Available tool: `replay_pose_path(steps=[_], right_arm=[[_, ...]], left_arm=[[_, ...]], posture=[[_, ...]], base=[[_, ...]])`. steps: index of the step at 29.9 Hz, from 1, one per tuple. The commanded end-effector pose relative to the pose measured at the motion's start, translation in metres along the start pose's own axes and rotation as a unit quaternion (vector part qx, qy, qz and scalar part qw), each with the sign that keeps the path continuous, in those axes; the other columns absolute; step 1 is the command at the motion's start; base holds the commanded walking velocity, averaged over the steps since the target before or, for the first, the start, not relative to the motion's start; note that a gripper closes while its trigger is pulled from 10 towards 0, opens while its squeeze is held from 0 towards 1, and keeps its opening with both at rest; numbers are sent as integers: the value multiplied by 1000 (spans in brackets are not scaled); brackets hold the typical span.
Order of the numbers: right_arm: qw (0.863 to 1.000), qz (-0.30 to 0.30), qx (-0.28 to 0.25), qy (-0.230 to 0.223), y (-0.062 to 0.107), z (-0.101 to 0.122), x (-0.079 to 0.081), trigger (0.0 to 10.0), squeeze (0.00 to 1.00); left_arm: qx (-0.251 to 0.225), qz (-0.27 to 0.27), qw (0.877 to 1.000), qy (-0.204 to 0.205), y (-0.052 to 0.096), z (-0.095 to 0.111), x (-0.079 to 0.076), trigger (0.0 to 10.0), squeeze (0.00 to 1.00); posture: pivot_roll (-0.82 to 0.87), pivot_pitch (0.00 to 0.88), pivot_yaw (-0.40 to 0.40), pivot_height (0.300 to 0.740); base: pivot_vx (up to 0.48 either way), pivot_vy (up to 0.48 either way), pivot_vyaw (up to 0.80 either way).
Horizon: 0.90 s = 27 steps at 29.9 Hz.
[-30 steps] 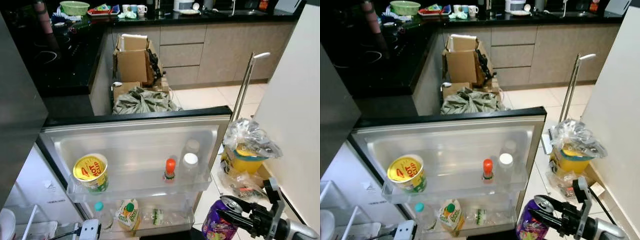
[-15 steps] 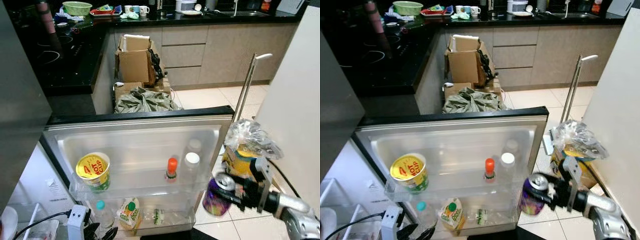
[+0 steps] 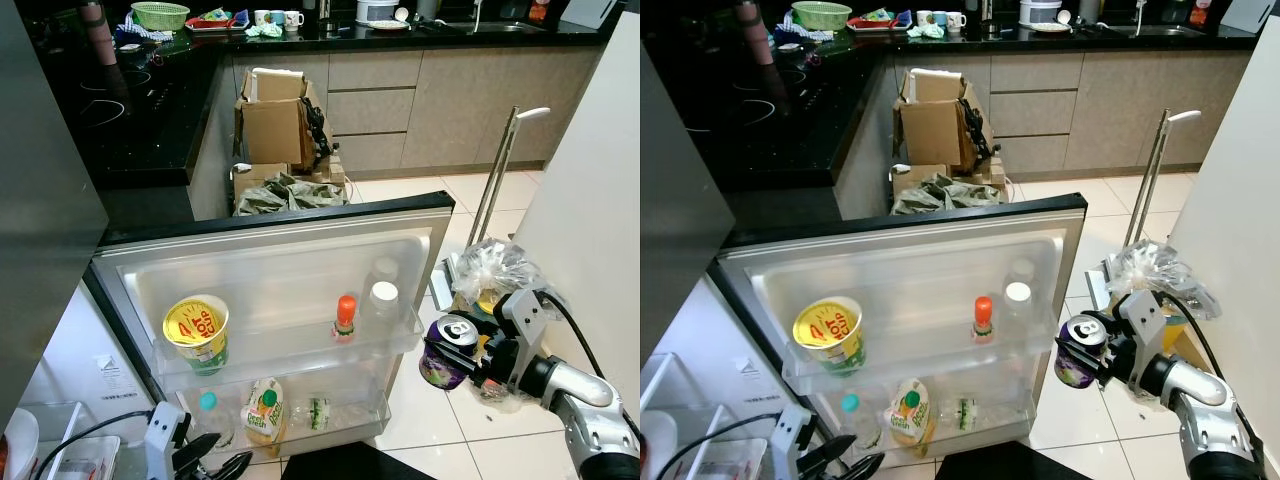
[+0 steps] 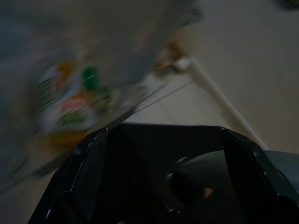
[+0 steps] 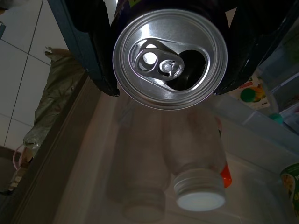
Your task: Restocking fridge
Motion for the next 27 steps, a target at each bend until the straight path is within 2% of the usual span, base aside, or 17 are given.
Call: replay_pose_path(steps=[1, 3, 4, 8, 9, 13, 22, 24, 25, 26, 27], right_arm=[[1000, -4, -2, 0, 3, 0, -2, 10000, 0], [1000, -4, -2, 2, 2, -1, -2, 10000, 0], [1000, -4, -2, 2, 2, -1, -2, 10000, 0], [1000, -15, 2, 13, 0, -2, -5, 10000, 0], [1000, -15, 2, 13, 0, -2, -5, 10000, 0], [998, -39, 17, 35, -3, -2, -16, 10000, 0], [998, -49, 16, 44, -4, 1, -21, 10000, 0], [997, -51, 23, 53, -5, 0, -24, 10000, 0], [997, -51, 23, 53, -5, 0, -24, 10000, 0], [997, -51, 26, 58, -5, 0, -25, 10000, 0], [996, -57, 31, 68, -7, 1, -28, 10000, 0]], left_arm=[[2, -22, 1000, 4, -2, -3, -7, 10000, 0], [9, -60, 998, -4, -4, 0, -16, 10000, 0], [9, -60, 998, -4, -4, 0, -16, 10000, 0], [26, -136, 990, -22, -6, 4, -38, 10000, 0], [26, -136, 990, -22, -6, 4, -38, 10000, 0], [38, -203, 977, -54, -7, 11, -64, 10000, 0], [34, -245, 966, -76, -9, 20, -87, 10000, 0], [45, -258, 960, -97, -11, 21, -97, 10000, 0], [45, -258, 960, -97, -11, 21, -97, 10000, 0], [51, -265, 957, -110, -13, 21, -103, 10000, 0], [62, -278, 949, -137, -19, 23, -117, 10000, 0]], posture=[[-48, 26, 6, 740], [-48, 26, 6, 740], [-48, 26, 6, 740], [-48, 26, 6, 740], [-48, 26, 6, 740], [-42, 26, 8, 740], [-38, 26, 5, 740], [-38, 21, 5, 740], [-38, 21, 5, 740], [-38, 21, 5, 740], [-38, 21, 5, 740]], base=[[0, 0, 0], [0, 0, 0], [0, 0, 0], [0, 0, 0], [0, 0, 0], [0, 0, 0], [0, 0, 0], [0, 0, 0], [0, 0, 0], [0, 0, 0], [0, 0, 0]])
Point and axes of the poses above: a point about 5 cm out from each wrist's last joint towards the gripper, its own y axis pointing back from the gripper into the wrist, its own z axis along the axis of the wrist's last joint, x = y × z, the point moved 6 cm from there along -y, pointing out of the wrist towards the gripper, and after that the axes turned 15 degrees about y, right-handed, at the moved point
